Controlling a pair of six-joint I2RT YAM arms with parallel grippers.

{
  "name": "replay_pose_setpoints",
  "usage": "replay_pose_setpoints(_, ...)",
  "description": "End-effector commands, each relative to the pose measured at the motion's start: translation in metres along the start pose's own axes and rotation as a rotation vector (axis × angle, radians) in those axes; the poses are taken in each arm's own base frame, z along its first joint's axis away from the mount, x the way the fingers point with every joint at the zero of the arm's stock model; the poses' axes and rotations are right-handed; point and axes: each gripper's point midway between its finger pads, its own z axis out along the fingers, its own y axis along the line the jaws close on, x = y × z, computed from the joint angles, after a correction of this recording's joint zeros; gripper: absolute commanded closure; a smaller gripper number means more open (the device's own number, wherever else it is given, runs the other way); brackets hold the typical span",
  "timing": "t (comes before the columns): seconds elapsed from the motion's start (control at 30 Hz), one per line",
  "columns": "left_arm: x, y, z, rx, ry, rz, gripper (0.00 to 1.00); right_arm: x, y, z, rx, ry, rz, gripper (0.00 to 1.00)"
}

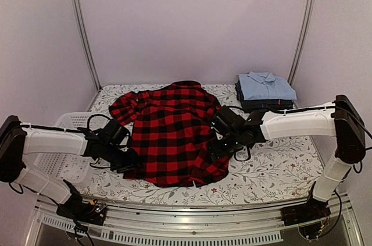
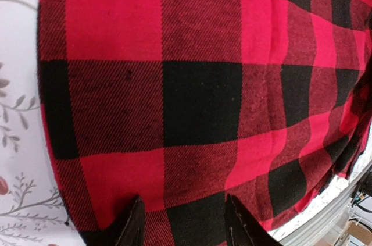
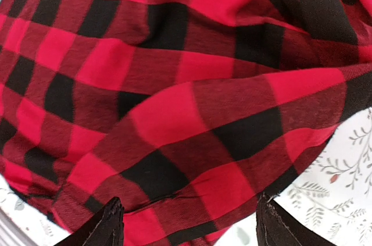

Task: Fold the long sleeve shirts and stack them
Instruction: Flatten out the crumpled shirt at the center of the board.

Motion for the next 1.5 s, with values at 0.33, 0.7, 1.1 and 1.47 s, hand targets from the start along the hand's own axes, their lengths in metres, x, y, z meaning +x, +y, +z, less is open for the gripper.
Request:
replay_pose_setpoints(0.33,0.032,0.053,-0.025,-0.159,0.002,-0.156,0.53,0.018,0.113,0.013,-0.063,0.037,-0.081,0.22)
replay_pose_setpoints(0.7,0.006,0.025,-0.049,-0.092,-0.092,-0.139,0.52,0.059,0.122,0.031,-0.044,0.130,-0.094,0.22)
replay_pose_setpoints(1.1,-0.024,-0.059,-0.029,0.000,-0.063,0.095,0.51,0.053,0.110,0.012,-0.018,0.098,-0.036,0.66)
replay_pose_setpoints(1.47,-0.019,-0.123,0.038,0.098,0.089,0.334,0.54,0.039,0.076,-0.020,0.044,0.052,0.011,0.87)
